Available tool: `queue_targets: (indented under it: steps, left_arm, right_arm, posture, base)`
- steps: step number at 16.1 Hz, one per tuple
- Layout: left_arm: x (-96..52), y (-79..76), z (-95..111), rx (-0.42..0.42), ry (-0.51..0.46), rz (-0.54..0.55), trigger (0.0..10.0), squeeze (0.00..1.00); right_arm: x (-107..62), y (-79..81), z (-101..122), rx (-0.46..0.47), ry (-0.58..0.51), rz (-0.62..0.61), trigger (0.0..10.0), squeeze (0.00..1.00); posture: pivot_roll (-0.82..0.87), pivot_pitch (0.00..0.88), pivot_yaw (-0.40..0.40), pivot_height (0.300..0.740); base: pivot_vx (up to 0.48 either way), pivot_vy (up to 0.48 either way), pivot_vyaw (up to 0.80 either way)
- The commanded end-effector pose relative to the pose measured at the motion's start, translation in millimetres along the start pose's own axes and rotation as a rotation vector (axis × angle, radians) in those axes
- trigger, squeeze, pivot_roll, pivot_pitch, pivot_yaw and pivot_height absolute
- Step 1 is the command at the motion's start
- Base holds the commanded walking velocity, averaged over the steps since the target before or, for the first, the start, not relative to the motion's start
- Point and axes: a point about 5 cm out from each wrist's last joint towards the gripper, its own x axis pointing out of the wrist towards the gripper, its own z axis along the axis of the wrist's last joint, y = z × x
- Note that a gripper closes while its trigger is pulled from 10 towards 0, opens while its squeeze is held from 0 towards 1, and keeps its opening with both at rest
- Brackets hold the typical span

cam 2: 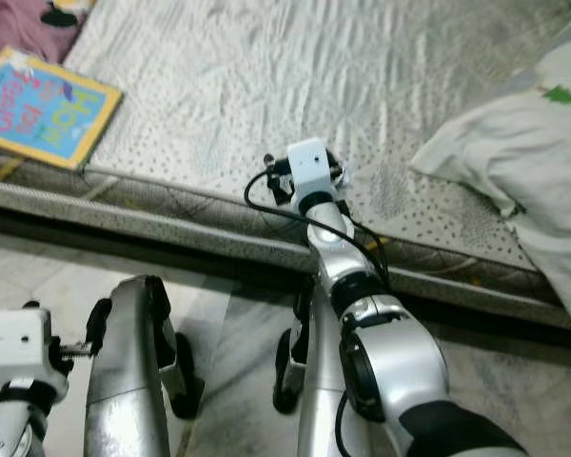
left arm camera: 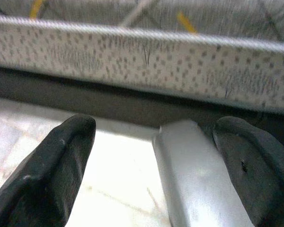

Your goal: Clean up the room

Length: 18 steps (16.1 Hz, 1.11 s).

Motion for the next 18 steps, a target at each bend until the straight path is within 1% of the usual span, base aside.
queue_targets:
  steps: [1, 3, 4, 5, 7, 9, 10, 12, 13, 14, 15, 16, 18]
  left_arm:
    - [-4.5, -1.7, -1, -0.008, 0.022, -0.004, 10.0, 0.0]
    - [-3.2, -2.8, 0, -0.01, 0.026, -0.007, 10.0, 0.0]
    - [-2.2, -3.7, 1, -0.01, 0.024, -0.01, 10.0, 0.0]
    - [-1.3, -3.9, 2, -0.012, 0.024, -0.01, 10.0, 0.0]
    - [-0.3, -4.3, 2, -0.016, 0.027, -0.004, 10.0, 0.0]
    - [3.8, -4.8, 2, -0.015, 0.021, -0.002, 10.0, 0.0]
    - [8.1, -5.4, 4, -0.014, 0.011, -0.004, 10.0, 0.0]
    - [18.1, -10.5, 9, -0.024, -0.022, -0.05, 10.0, 0.0]
    - [23.0, -15.9, 13, -0.016, -0.049, -0.092, 10.0, 0.0]
    - [32.3, -21.8, 17, -0.01, -0.072, -0.122, 10.0, 0.0]
    - [35.0, -24.3, 19, -0.013, -0.081, -0.13, 10.0, 0.0]
    - [38.8, -27.6, 21, -0.013, -0.092, -0.146, 10.0, 0.0]
    - [43.0, -30.3, 25, 0.004, -0.12, -0.18, 10.0, 0.0]
  right_arm:
    - [-3.3, -0.9, -14, -0.038, 0.091, -0.003, 10.0, 0.0]
    - [-6.4, -7.1, -23, -0.073, 0.151, -0.038, 10.0, 0.0]
    - [-7.7, -10.4, -26, -0.078, 0.163, -0.055, 10.0, 0.0]
    - [-9.5, -13.4, -30, -0.093, 0.184, -0.074, 0.0, 0.0]
    - [-13.1, -16.3, -36, -0.069, 0.211, -0.096, 0.0, 0.0]
    - [-15.2, -19.5, -40, -0.066, 0.229, -0.117, 0.0, 0.0]
    - [-16.1, -23.7, -41, -0.048, 0.236, -0.136, 0.0, 0.0]
    - [-16.6, -31.3, -42, -0.016, 0.243, -0.166, 0.0, 0.0]
    - [-17.6, -34.5, -43, -0.004, 0.25, -0.175, 0.0, 0.0]
    - [-18.7, -37.8, -45, 0.01, 0.262, -0.188, 0.0, 0.0]
    - [-19.7, -39.7, -46, 0.017, 0.267, -0.198, 0.0, 0.0]
    - [-21.7, -41.8, -49, 0.044, 0.281, -0.214, 0.0, 0.0]
    - [-21.8, -41.4, -50, 0.069, 0.288, -0.216, 0.0, 0.0]
  posture:
    - [0.24, 0.442, -0.094, 0.514]
    - [0.23, 0.451, -0.096, 0.514]
    - [0.23, 0.455, -0.097, 0.514]
    - [0.23, 0.458, -0.097, 0.514]
    - [0.23, 0.437, -0.099, 0.514]
    - [0.23, 0.421, -0.096, 0.514]
    - [0.22, 0.398, -0.094, 0.514]
    - [0.21, 0.37, -0.088, 0.514]
    - [0.21, 0.348, -0.088, 0.514]
    - [0.21, 0.33, -0.084, 0.514]
    - [0.21, 0.319, -0.082, 0.514]
    - [0.21, 0.306, -0.081, 0.514]
    - [0.21, 0.278, -0.078, 0.514]
  base:
    - [0.0, 0.0, 0.0]
    - [0.0, 0.0, 0.0]
    - [0.0, 0.0, 0.0]
    - [0.0, 0.0, 0.0]
    - [0.0, 0.0, 0.0]
    - [0.0, 0.0, 0.0]
    - [0.0, 0.0, 0.0]
    - [0.0, 0.0, 0.0]
    - [0.0, 0.0, 0.0]
    - [0.0, 0.0, 0.0]
    - [0.0, 0.0, 0.0]
    - [0.0, 0.0, 0.0]
    - [0.0, 0.0, 0.0]
